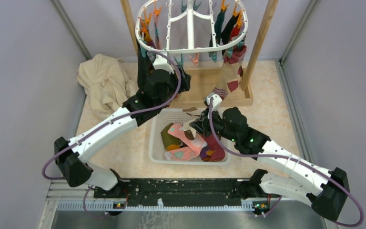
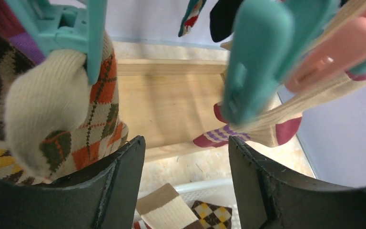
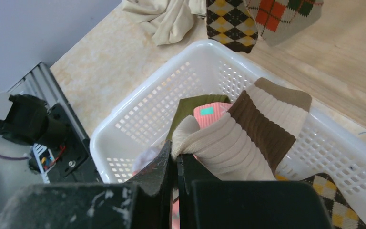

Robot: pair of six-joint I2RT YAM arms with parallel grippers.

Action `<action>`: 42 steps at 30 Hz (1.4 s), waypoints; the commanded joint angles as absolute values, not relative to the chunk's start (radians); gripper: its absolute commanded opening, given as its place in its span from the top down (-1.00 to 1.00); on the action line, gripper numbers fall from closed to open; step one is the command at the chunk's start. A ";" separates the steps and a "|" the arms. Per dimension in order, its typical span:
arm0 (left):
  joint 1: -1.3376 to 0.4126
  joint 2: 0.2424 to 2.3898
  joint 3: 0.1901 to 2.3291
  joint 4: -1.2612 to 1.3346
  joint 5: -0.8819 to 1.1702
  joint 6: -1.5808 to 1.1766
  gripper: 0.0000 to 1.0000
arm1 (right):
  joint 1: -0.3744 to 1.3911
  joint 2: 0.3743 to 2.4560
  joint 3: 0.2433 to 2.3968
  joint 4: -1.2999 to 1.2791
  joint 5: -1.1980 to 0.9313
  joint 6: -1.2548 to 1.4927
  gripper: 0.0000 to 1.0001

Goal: Remove the socks clipped to the hanger
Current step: Place the sock in the bin.

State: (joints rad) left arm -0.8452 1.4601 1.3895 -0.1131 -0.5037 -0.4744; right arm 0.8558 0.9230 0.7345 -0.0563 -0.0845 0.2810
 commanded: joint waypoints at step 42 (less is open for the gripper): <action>-0.916 0.923 1.052 -0.397 -0.487 -0.495 -0.98 | 0.942 1.285 0.593 0.171 -0.166 0.356 -0.17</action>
